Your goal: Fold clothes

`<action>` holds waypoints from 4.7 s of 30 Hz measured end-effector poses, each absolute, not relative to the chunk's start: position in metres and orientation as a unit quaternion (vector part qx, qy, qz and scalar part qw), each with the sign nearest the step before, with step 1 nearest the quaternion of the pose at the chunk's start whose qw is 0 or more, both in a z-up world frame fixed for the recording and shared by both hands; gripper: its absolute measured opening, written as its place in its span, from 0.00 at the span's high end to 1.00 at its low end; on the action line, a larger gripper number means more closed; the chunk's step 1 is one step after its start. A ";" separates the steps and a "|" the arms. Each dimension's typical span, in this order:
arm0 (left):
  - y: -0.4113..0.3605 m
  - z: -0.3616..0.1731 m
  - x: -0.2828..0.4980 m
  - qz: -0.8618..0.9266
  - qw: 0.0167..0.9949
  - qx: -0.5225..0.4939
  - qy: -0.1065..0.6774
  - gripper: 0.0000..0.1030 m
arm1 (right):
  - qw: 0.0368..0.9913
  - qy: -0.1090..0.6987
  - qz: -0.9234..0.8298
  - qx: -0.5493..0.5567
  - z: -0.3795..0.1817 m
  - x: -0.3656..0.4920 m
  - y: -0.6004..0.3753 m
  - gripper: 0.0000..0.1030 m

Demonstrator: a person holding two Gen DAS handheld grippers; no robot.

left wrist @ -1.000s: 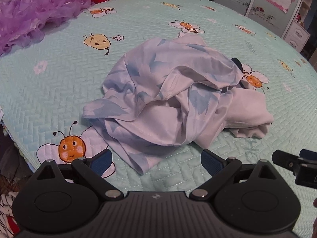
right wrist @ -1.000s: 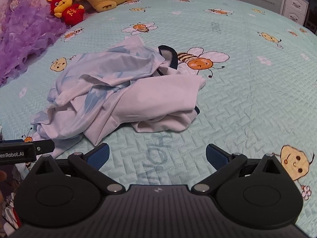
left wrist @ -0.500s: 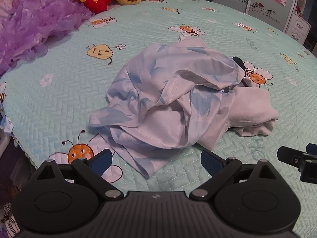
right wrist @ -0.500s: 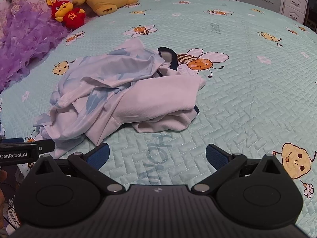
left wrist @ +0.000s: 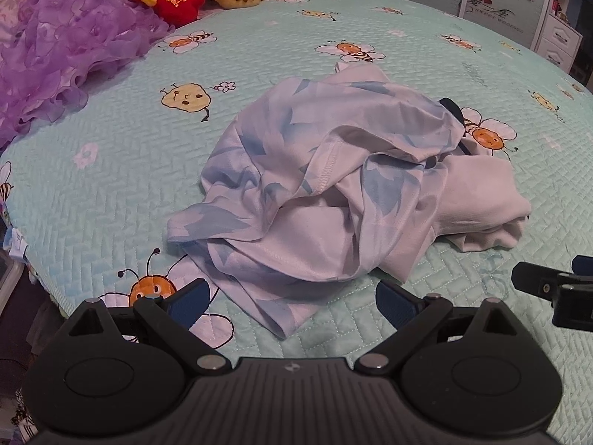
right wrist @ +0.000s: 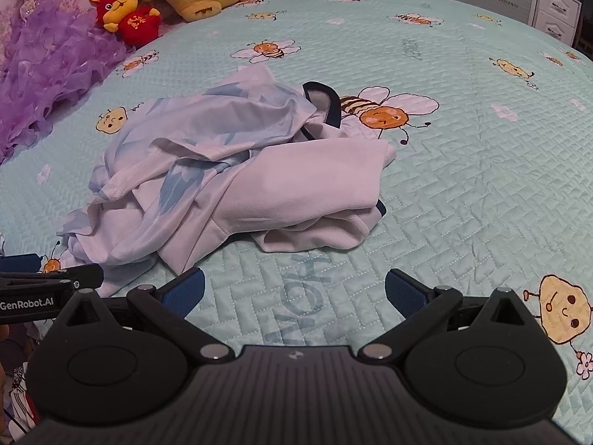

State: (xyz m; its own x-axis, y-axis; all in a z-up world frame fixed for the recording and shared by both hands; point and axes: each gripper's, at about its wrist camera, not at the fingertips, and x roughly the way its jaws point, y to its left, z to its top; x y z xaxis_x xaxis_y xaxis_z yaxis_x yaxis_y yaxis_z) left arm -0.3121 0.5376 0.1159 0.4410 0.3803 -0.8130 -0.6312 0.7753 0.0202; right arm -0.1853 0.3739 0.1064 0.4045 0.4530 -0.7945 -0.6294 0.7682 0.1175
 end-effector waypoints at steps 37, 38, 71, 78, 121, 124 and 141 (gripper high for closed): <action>0.535 0.105 -0.306 0.317 0.844 -0.112 0.418 0.05 | 0.850 0.362 0.372 -0.090 0.109 -0.188 0.377 0.01; 0.536 0.104 -0.306 0.318 0.843 -0.112 0.419 0.05 | 0.850 0.362 0.373 -0.091 0.108 -0.188 0.378 0.01; 0.602 0.106 -0.274 0.258 0.896 -0.180 0.314 0.05 | 0.855 0.361 0.366 -0.067 0.071 -0.142 0.398 0.01; 0.640 0.088 -0.246 0.263 0.873 -0.249 0.328 0.05 | 0.845 0.404 0.351 0.004 0.059 -0.122 0.397 0.01; 0.417 0.300 -0.322 0.040 0.980 -0.121 0.153 0.92 | 0.914 0.157 0.338 0.161 0.252 -0.222 0.177 0.86; 0.385 0.314 -0.320 0.017 0.983 -0.116 0.140 0.92 | 0.922 0.116 0.326 0.173 0.276 -0.236 0.141 0.86; 0.278 0.336 -0.282 -0.027 0.993 -0.076 0.086 0.92 | 0.953 0.015 0.252 0.169 0.312 -0.243 0.036 0.87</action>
